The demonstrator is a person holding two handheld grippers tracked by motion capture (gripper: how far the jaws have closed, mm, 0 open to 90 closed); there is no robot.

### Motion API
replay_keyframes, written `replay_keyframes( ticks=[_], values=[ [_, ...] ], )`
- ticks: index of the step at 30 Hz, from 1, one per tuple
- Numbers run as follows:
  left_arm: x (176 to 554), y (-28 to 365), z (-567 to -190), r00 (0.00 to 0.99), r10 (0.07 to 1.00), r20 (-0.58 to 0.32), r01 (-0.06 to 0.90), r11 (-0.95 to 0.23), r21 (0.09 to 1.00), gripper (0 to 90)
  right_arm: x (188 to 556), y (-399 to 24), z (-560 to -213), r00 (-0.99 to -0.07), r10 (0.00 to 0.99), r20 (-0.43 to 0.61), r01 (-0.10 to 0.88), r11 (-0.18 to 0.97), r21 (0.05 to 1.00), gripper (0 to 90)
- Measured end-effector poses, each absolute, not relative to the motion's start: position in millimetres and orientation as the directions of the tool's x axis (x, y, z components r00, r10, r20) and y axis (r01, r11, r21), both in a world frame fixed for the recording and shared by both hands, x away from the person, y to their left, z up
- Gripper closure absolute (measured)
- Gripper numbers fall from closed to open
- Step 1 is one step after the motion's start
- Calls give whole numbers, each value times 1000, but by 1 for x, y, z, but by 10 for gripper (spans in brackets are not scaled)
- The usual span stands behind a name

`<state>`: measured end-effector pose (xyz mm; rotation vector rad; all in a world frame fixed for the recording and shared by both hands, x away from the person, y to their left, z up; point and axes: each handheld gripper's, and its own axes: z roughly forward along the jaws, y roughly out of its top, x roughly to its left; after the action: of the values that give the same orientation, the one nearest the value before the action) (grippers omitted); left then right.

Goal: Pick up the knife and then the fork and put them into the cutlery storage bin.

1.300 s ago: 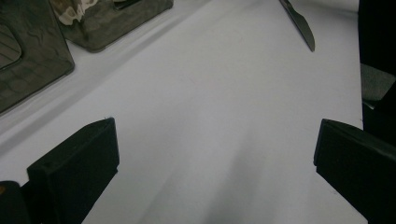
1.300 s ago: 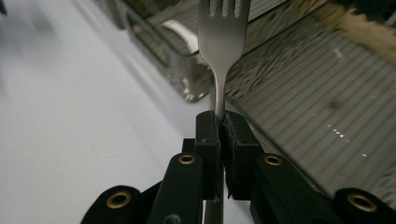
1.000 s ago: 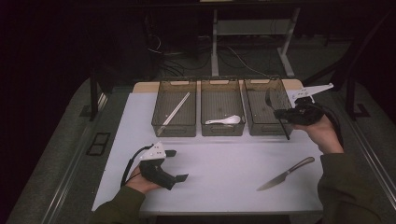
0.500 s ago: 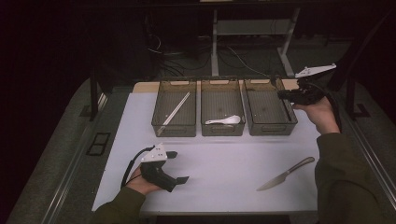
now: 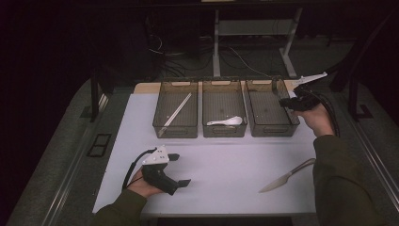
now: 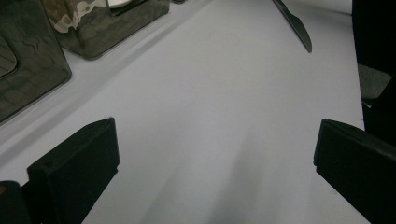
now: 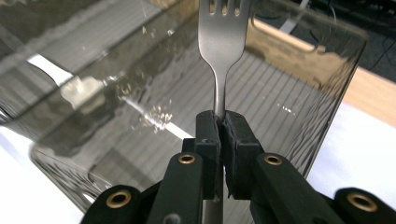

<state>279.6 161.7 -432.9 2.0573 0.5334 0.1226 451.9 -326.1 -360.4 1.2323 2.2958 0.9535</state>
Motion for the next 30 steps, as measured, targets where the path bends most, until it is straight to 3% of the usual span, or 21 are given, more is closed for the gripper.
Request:
replay_keyframes(
  ticks=[23, 30],
  values=[
    [279, 161, -433, 900, 416, -128, 321, -436, 841, 0, 461, -307, -397, -559, 828, -48, 646, 470, 602, 831],
    [279, 161, -433, 901, 416, -128, 320, -436, 841, 0, 460, -307, -396, -545, 838, -33, 648, 445, 618, 685]
  ],
)
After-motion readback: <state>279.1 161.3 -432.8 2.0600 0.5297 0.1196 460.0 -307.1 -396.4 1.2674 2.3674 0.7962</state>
